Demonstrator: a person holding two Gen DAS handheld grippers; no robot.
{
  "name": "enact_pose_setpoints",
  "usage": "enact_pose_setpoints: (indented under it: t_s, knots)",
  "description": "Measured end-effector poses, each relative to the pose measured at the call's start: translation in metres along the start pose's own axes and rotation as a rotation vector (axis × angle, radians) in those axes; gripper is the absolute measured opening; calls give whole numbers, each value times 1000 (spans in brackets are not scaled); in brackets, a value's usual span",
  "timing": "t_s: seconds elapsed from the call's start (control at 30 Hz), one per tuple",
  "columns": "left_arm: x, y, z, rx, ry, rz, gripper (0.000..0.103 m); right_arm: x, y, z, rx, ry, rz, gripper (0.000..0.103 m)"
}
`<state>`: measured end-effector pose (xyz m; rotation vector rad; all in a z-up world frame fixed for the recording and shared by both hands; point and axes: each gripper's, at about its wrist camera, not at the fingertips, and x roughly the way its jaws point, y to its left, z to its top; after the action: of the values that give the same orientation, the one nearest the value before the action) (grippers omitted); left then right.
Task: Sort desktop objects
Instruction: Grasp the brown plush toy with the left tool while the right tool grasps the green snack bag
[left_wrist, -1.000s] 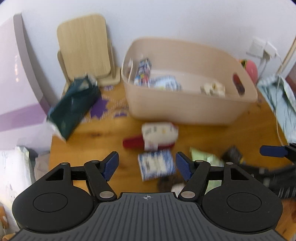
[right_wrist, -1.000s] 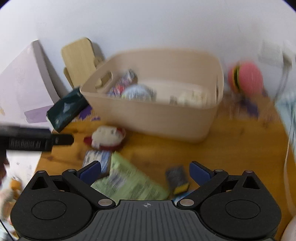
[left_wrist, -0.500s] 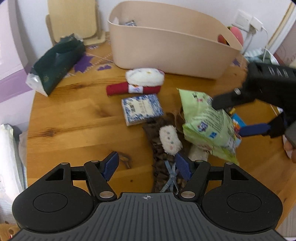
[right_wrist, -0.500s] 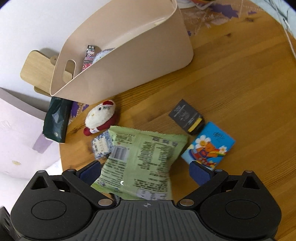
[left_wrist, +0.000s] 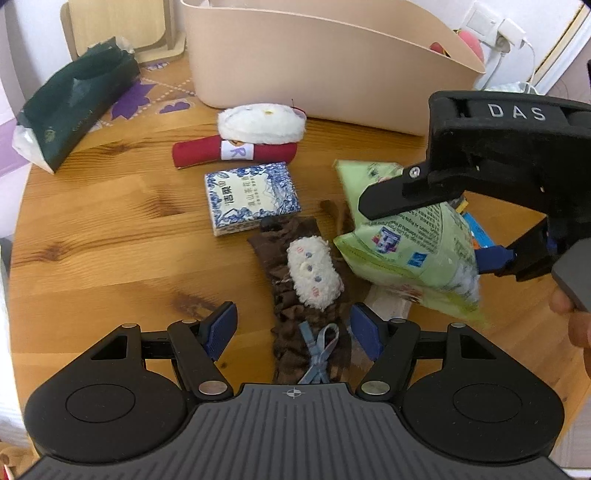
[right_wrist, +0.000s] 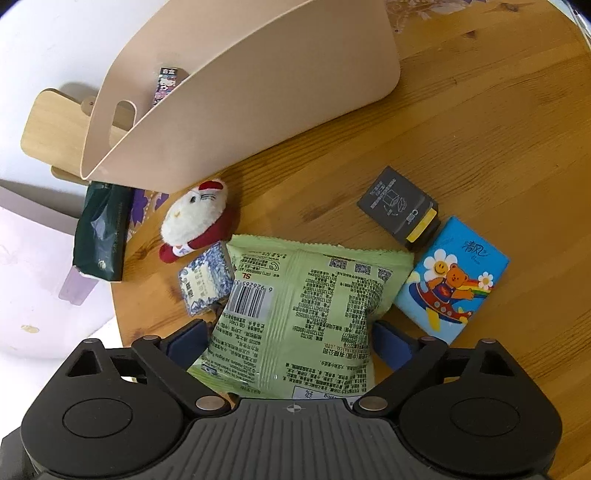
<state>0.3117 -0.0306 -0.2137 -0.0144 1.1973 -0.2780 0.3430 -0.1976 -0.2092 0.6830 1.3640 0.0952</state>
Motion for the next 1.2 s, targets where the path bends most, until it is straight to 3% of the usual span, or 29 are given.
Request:
enact_pose_setpoints:
  t_s: [0.13, 0.27, 0.4, 0.5, 0.8, 1.2]
  knots:
    - [12, 3, 3, -18, 25, 4, 69, 3, -2, 1, 13, 9, 4, 95]
    - [14, 3, 3, 6, -1, 11, 67, 5, -2, 1, 19, 11, 14, 90]
    - [13, 1, 6, 33, -5, 48, 43, 3, 0, 2, 9, 4, 16, 85]
    - [13, 5, 6, 13, -2, 44, 35, 1, 0, 1, 1, -6, 16, 81]
    - [4, 13, -3, -11, -10, 54, 33, -10, -5, -1, -3, -28, 42, 75]
    - [-36, 43, -5, -33, -107, 115, 33, -61, -15, -6, -24, -105, 109, 74]
